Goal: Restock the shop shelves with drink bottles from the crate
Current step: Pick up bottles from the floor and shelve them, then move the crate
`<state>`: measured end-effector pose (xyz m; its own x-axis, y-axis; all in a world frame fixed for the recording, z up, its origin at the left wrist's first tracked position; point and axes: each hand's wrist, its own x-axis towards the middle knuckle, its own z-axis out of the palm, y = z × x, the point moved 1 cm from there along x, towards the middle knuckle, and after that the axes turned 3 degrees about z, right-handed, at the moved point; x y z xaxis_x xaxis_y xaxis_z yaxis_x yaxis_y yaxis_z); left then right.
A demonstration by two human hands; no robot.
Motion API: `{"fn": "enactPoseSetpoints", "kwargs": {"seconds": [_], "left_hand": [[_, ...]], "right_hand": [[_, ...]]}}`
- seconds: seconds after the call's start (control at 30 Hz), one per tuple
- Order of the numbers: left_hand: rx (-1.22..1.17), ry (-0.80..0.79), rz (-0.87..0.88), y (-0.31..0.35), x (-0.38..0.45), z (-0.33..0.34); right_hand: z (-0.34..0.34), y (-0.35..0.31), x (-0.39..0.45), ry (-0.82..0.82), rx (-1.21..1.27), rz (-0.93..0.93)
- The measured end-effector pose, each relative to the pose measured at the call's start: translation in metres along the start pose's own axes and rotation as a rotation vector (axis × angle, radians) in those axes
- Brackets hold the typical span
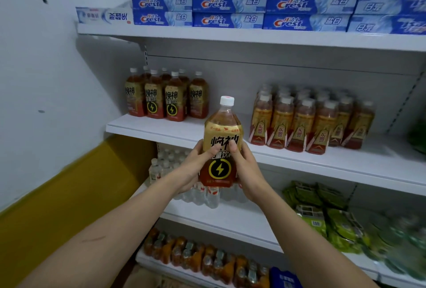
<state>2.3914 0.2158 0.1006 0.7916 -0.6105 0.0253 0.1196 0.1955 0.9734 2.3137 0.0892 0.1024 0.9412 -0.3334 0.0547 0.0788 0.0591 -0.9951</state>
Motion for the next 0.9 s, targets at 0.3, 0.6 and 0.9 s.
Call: {"fn": "enactPoseSetpoints", "kwargs": {"seconds": [0.3,0.6,0.9], "left_hand": [[-0.002,0.026,0.104,0.013,0.069,-0.017],[0.148,-0.005,0.135,0.034,0.159,-0.084],[0.191,0.0,0.095,0.02,0.226,-0.148]], "right_hand": [[0.007,-0.017,0.066,0.047,-0.043,-0.047],[0.05,-0.014,0.163,0.103,-0.036,-0.004],[0.084,0.013,0.239,0.102,-0.031,0.017]]}}
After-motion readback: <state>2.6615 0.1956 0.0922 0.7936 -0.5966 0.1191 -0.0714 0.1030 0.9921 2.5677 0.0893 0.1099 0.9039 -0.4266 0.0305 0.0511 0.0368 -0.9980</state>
